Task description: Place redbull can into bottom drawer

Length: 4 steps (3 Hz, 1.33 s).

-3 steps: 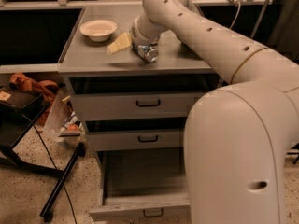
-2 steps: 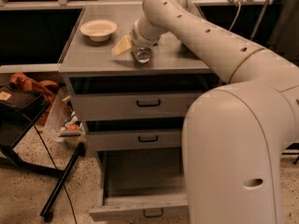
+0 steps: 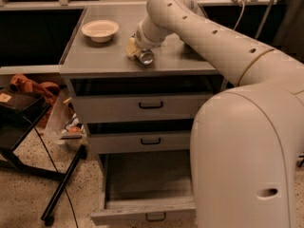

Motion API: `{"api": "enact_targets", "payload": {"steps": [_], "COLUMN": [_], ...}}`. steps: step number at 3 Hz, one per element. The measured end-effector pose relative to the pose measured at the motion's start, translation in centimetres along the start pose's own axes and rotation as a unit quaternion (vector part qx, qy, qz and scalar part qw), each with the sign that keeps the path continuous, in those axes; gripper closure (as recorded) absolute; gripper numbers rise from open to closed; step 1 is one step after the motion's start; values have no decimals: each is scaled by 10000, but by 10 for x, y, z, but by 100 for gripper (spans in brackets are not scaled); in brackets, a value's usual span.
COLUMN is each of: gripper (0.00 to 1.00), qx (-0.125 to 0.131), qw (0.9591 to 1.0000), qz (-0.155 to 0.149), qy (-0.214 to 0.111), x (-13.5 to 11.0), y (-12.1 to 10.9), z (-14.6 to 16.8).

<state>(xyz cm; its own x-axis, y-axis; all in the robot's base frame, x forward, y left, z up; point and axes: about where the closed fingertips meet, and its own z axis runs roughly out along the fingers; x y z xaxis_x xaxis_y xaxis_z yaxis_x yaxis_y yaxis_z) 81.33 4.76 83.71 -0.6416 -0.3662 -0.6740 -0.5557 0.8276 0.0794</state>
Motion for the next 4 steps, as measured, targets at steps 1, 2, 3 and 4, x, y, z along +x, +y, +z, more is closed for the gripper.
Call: {"api": "enact_targets", "payload": {"steps": [1,2,3,4], "gripper": [89,100,100,100], "qx": [111,83,81,-4], "qw": [9999,9997,9984,9960], "qz": [18,-148,-483,-829], "qy": [-48,-169,-285,-325], "x": [6,15,28,57], "y": [-2,3,12,22], "z": [-11,-36,-70,-98]}}
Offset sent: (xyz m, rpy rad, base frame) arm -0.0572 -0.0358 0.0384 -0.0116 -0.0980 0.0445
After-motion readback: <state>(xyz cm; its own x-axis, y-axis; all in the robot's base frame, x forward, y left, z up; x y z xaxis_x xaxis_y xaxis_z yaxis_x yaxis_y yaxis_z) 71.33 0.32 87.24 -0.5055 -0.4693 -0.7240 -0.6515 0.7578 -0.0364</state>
